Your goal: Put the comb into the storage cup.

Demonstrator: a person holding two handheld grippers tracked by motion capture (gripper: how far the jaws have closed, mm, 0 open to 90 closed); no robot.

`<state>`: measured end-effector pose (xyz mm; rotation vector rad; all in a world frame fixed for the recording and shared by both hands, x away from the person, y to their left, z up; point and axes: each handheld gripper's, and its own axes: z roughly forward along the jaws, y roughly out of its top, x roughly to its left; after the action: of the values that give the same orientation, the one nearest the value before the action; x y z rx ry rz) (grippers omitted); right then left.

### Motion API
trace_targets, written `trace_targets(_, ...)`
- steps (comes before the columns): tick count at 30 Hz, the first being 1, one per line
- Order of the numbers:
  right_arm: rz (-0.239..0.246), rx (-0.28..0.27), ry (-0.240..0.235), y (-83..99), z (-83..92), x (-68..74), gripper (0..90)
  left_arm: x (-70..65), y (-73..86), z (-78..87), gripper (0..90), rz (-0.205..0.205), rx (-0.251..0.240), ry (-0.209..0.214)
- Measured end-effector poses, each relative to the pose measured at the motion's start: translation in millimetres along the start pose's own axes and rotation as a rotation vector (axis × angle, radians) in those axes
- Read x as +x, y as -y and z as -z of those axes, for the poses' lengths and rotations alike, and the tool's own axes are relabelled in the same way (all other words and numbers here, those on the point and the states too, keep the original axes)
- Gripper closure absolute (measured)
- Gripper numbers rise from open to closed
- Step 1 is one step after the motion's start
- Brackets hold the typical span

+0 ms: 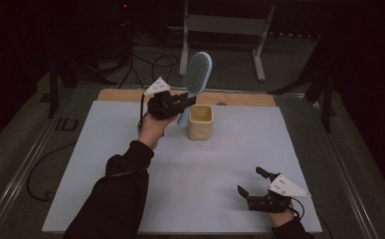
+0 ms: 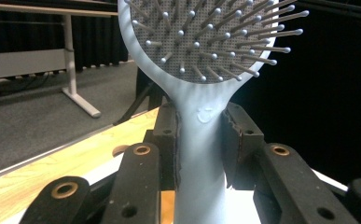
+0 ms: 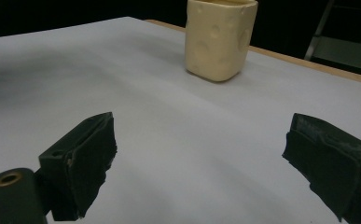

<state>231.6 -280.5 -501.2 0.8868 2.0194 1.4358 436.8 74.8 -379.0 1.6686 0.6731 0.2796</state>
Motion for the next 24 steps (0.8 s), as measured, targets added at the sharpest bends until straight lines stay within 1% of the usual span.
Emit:
trace_targets(6,-0.001,-0.003,0.0,0.1,0.1,-0.5,8.5,3.0,-5.1,-10.1,70.2,0.02,-0.014,0.013)
trace_targets(11,-0.004,-0.004,-0.002,0.2,0.2,-0.6,8.4,4.8,-6.2,-17.5,70.2,0.023,-0.025,0.009)
trace_targets(14,-0.005,-0.001,-0.004,0.4,0.4,-0.7,8.5,8.2,-7.5,-22.7,70.2,0.036,-0.041,0.011)
trace_targets(18,-0.008,-0.001,-0.005,0.5,0.4,-0.8,8.5,10.9,-7.3,-27.0,70.2,0.039,-0.047,0.009)
trace_targets(19,-0.009,0.0,-0.006,0.7,0.3,-0.9,8.4,12.4,-6.2,-30.7,70.2,0.034,-0.048,0.002)
trace_targets(22,-0.009,0.0,-0.006,0.8,0.2,-0.9,8.5,13.5,-4.8,-32.7,70.2,0.039,-0.056,0.01)
trace_targets(23,-0.009,0.0,-0.006,0.8,0.2,-0.9,8.4,14.9,-2.2,-36.6,70.2,0.027,-0.059,0.002)
trace_targets(24,-0.011,0.0,-0.007,1.0,0.5,-1.1,8.5,16.0,-0.7,-38.6,70.2,0.026,-0.059,0.003)
